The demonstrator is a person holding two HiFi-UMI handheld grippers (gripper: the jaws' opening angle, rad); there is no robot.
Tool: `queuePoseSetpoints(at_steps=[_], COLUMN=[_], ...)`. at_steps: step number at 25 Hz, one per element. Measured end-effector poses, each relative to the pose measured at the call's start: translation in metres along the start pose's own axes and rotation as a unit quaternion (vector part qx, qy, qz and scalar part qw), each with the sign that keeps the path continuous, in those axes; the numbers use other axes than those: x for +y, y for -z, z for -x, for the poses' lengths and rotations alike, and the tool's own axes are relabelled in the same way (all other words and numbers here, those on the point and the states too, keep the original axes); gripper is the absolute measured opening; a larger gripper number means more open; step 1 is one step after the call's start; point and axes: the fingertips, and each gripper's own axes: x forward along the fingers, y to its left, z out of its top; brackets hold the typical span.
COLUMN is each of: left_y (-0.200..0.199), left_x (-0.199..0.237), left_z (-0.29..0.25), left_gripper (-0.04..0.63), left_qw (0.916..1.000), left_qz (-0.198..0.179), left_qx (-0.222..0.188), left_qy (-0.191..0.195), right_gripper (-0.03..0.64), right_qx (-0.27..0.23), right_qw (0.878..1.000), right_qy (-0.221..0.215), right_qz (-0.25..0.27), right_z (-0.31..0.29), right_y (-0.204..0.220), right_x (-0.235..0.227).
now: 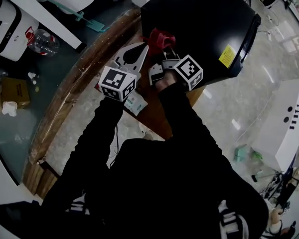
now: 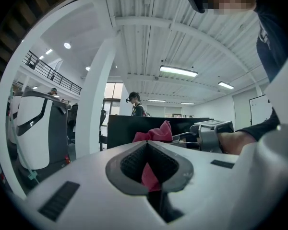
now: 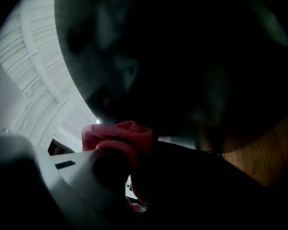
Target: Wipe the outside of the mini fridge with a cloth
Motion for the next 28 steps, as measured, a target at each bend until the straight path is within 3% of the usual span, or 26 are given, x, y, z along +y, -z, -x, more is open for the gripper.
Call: queuePoseSetpoints(at_steps=[12,24,28], left_y=[0.007,0.019,0.025], left_x=[-0.106,-0.148,-0.133], left_z=[-0.032,-0.047,-0.051], left_gripper=[0.006,0.006,0.006], left_qw=[0.9995,0.9987,0.998], left_qz=[0.005,0.017,0.028], left_qx=[0.006,0.016,0.021], left_qy=[0.03,0.044,0.053], right_gripper=[0.089,0.089,0.089], right_qx=[-0.002,0.005,0.009], right_qw=[1.0,0.999,0.998], right_qy=[0.012,0.033,0.046], right_qz=[-0.014,-0.034,-0.032], right_z=[0.094,0.133,0.119], right_y=[-0.054,-0.075,-0.069], right_x=[-0.015,-0.033,-0.039])
